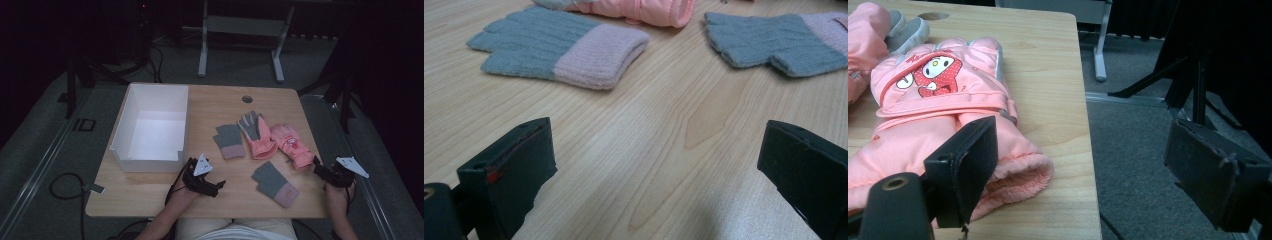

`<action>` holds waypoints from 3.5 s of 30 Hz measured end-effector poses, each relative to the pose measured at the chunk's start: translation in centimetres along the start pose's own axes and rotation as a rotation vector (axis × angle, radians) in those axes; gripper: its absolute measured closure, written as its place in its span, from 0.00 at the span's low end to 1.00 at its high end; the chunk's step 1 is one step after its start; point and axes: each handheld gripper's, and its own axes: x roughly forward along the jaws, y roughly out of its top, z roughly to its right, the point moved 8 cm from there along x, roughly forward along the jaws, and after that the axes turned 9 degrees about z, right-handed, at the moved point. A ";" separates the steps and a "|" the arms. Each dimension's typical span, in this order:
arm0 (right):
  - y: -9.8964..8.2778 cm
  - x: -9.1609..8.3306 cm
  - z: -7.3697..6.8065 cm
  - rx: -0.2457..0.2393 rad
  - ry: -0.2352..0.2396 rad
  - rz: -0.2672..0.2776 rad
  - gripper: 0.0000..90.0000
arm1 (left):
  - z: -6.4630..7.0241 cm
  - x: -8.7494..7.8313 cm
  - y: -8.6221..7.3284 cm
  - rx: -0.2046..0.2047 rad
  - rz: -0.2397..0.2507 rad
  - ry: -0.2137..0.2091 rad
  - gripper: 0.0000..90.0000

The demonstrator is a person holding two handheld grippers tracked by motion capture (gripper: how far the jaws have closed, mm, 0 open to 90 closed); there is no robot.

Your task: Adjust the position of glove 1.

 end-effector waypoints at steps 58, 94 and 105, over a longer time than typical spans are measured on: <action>4.1 1.1 -0.5 0.050 0.062 -0.269 0.14 | 0.7 -0.2 -0.2 0.020 -0.014 -0.034 0.02; 14.4 1.2 -8.4 -0.027 0.262 -0.090 0.30 | 0.9 -0.1 -0.3 0.021 -0.028 -0.046 0.02; 15.5 1.5 -12.9 -0.055 0.367 -0.079 0.34 | 0.9 -0.1 -0.4 0.021 -0.030 -0.050 0.02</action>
